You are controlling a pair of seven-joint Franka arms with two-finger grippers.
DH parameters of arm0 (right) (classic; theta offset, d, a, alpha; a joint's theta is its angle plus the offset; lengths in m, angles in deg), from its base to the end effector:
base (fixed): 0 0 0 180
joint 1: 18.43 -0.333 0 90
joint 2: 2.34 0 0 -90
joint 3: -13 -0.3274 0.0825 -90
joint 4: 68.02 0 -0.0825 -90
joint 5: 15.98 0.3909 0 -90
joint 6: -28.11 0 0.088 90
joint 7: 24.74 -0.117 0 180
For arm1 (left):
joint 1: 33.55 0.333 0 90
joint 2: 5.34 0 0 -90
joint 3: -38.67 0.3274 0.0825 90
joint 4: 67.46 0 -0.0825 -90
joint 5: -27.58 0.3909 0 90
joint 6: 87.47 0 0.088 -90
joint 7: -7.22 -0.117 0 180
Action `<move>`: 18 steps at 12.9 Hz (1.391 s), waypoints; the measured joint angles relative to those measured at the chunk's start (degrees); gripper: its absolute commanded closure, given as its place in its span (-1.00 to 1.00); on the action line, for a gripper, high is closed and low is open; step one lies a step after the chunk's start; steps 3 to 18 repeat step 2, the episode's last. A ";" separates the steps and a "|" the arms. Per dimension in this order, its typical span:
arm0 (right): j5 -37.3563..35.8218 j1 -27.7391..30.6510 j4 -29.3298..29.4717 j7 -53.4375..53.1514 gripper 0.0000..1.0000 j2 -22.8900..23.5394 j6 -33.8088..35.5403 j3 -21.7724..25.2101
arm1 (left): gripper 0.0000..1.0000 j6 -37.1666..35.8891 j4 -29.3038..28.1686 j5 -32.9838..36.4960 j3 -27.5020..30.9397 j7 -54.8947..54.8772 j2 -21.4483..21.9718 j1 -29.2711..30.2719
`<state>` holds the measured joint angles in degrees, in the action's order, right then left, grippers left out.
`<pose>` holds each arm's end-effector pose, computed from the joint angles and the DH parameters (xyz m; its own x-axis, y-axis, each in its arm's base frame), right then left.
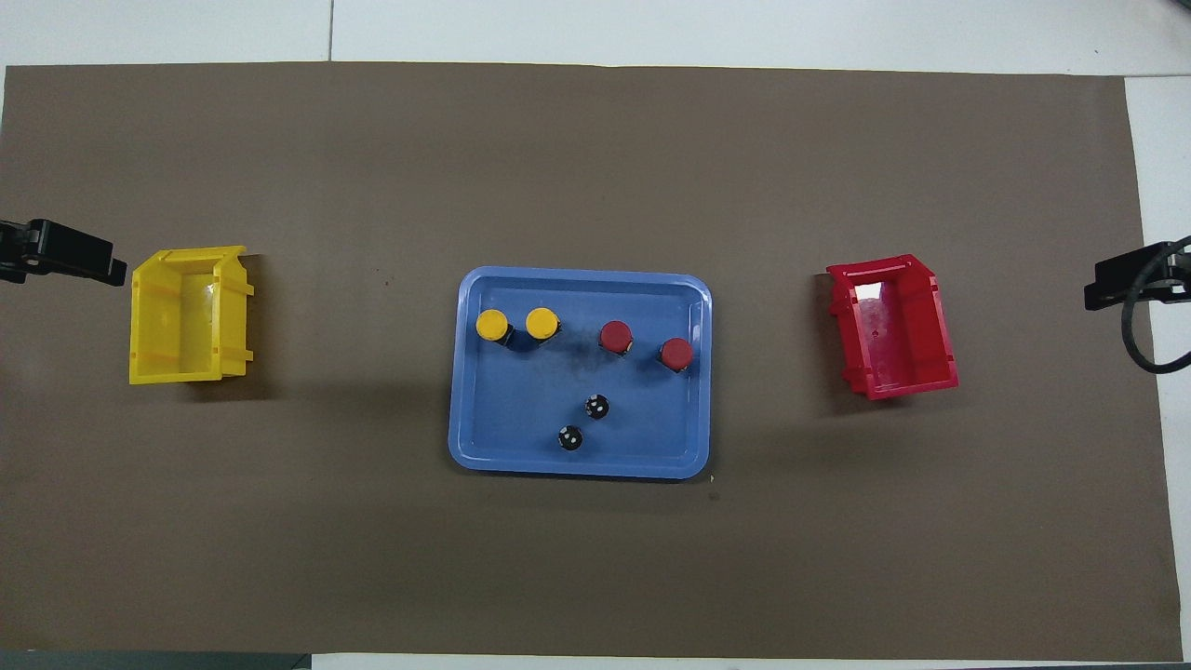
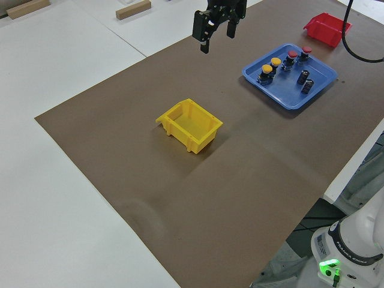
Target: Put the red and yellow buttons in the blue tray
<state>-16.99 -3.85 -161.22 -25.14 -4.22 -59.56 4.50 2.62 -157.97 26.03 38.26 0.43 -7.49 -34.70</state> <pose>0.5417 -0.0585 0.6139 0.9915 -0.1137 -0.0639 -0.1125 -0.9934 0.0229 0.5714 -0.0186 0.6006 0.9886 -0.1451 -0.0413 -0.1438 -0.9891 0.0324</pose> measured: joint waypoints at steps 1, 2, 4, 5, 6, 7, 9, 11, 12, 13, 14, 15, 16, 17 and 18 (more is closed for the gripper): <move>0.00 0.00 0.00 0.00 -1.00 0.00 0.00 0.00 | -1.00 0.00 0.01 1.05 -0.36 -0.07 0.03 -0.05; 0.00 0.00 0.00 0.00 -1.00 0.00 0.00 0.00 | -1.00 0.00 0.02 2.09 -0.70 -0.09 0.03 -0.07; 0.00 0.00 0.00 0.00 -1.00 0.00 0.00 0.00 | -1.00 0.00 0.02 2.09 -0.70 -0.09 0.03 -0.07; 0.00 0.00 0.00 0.00 -1.00 0.00 0.00 0.00 | -1.00 0.00 0.02 2.09 -0.70 -0.09 0.03 -0.07; 0.00 0.00 0.00 0.00 -1.00 0.00 0.00 0.00 | -1.00 0.00 0.02 2.09 -0.70 -0.09 0.03 -0.07; 0.00 0.00 0.00 0.00 -1.00 0.00 0.00 0.00 | -1.00 0.00 0.02 2.09 -0.70 -0.09 0.03 -0.07; 0.00 0.00 0.00 0.00 -1.00 0.00 0.00 0.00 | -1.00 0.00 0.02 2.09 -0.70 -0.09 0.03 -0.07; 0.00 0.00 0.00 0.00 -1.00 0.00 0.00 0.00 | -1.00 0.00 0.02 2.09 -0.70 -0.09 0.03 -0.07; 0.00 0.00 0.00 0.00 -1.00 0.00 0.00 0.00 | -1.00 0.00 0.02 2.09 -0.70 -0.09 0.03 -0.07; 0.00 0.00 0.00 0.00 -1.00 0.00 0.00 0.00 | -1.00 0.00 0.02 2.09 -0.70 -0.09 0.03 -0.07; 0.00 0.00 0.00 0.00 -1.00 0.00 0.00 0.00 | -1.00 0.00 0.02 2.09 -0.70 -0.09 0.03 -0.07; 0.00 0.00 0.00 0.00 -1.00 0.00 0.00 0.00 | -1.00 0.00 0.02 2.09 -0.70 -0.09 0.03 -0.07; 0.00 0.00 0.00 0.00 -1.00 0.00 0.00 0.00 | -1.00 0.00 0.02 2.09 -0.70 -0.09 0.03 -0.07; 0.00 0.00 0.00 0.00 -1.00 0.00 0.00 0.00 | -1.00 0.00 0.02 2.09 -0.70 -0.09 0.03 -0.07; 0.00 0.00 0.00 0.00 -1.00 0.00 0.00 0.00 | -1.00 0.00 0.02 2.09 -0.70 -0.09 0.03 -0.07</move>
